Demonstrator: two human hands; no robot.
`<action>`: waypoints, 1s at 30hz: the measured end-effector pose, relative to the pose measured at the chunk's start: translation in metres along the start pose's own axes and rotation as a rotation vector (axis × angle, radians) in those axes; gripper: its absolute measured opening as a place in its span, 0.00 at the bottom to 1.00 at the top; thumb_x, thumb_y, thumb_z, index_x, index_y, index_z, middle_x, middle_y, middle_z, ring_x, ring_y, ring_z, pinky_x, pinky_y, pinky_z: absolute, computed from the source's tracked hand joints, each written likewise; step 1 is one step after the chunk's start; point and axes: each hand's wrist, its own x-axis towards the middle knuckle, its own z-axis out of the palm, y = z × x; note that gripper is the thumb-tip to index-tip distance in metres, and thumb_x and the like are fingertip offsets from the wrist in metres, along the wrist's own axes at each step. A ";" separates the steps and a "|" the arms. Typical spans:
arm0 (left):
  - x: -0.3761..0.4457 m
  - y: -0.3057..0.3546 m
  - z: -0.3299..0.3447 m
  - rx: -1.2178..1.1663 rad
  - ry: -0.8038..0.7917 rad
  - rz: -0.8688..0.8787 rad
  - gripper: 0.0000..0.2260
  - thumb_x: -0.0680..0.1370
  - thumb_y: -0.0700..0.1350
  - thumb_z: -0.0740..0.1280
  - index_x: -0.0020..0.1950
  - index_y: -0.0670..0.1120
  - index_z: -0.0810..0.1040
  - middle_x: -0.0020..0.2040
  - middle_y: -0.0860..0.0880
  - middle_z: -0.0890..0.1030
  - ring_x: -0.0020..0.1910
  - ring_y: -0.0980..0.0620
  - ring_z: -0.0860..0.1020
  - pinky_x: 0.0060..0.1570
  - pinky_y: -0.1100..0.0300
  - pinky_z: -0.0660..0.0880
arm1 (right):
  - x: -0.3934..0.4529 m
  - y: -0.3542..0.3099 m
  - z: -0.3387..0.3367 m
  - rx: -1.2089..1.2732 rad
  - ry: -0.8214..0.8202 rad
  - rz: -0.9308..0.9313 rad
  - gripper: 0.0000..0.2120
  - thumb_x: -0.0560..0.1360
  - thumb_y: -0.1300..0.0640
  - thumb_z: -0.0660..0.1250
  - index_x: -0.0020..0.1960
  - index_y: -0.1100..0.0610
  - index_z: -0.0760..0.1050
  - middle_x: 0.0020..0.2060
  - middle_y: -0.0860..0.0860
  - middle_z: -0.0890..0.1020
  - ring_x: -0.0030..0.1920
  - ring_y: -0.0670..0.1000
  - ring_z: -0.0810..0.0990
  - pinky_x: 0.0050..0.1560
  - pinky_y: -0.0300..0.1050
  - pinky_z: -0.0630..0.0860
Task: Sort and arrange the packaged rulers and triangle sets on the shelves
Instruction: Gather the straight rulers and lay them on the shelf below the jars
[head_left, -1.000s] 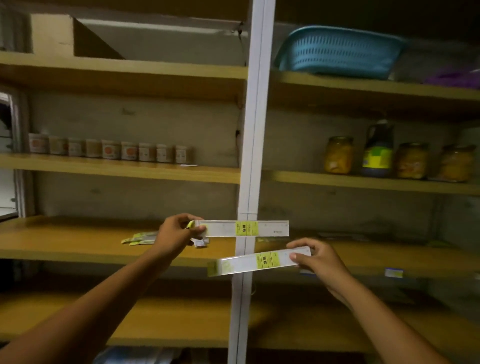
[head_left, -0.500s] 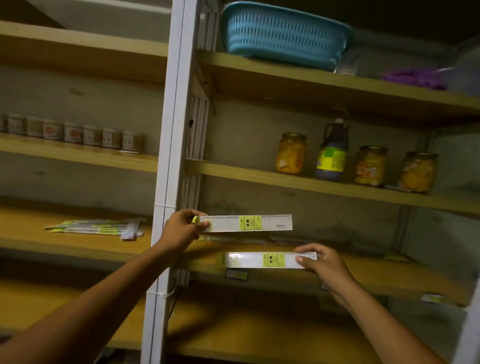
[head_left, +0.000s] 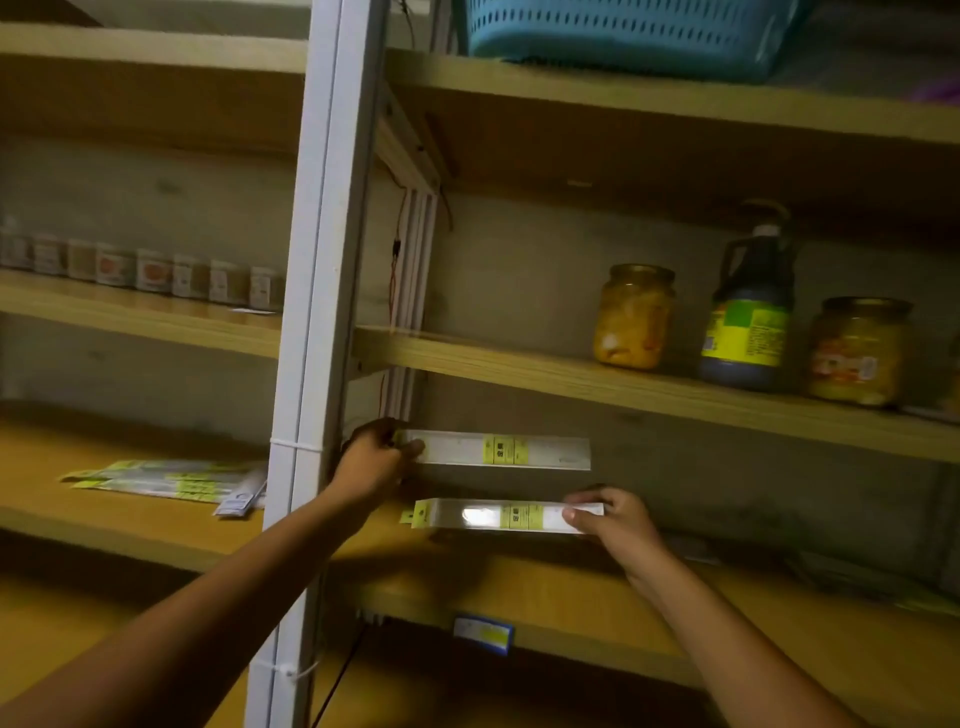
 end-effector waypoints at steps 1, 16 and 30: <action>0.007 -0.001 0.004 0.005 0.010 0.003 0.09 0.78 0.42 0.66 0.58 0.44 0.74 0.51 0.44 0.78 0.44 0.50 0.78 0.38 0.60 0.74 | 0.010 0.000 0.003 -0.003 -0.010 -0.009 0.08 0.72 0.64 0.73 0.49 0.55 0.81 0.49 0.52 0.84 0.51 0.52 0.82 0.54 0.49 0.80; 0.035 -0.026 0.009 0.100 0.165 -0.080 0.10 0.78 0.40 0.66 0.59 0.42 0.75 0.52 0.42 0.79 0.46 0.47 0.79 0.38 0.61 0.75 | 0.101 0.042 0.023 -0.605 -0.134 -0.107 0.04 0.75 0.52 0.70 0.49 0.47 0.83 0.44 0.43 0.81 0.38 0.35 0.73 0.26 0.25 0.66; 0.021 -0.030 0.019 0.064 0.261 -0.138 0.11 0.78 0.33 0.64 0.60 0.38 0.75 0.54 0.41 0.75 0.40 0.52 0.76 0.27 0.72 0.74 | 0.110 0.075 0.025 -0.700 -0.250 -0.180 0.07 0.76 0.55 0.67 0.52 0.51 0.83 0.49 0.47 0.80 0.53 0.48 0.79 0.52 0.39 0.75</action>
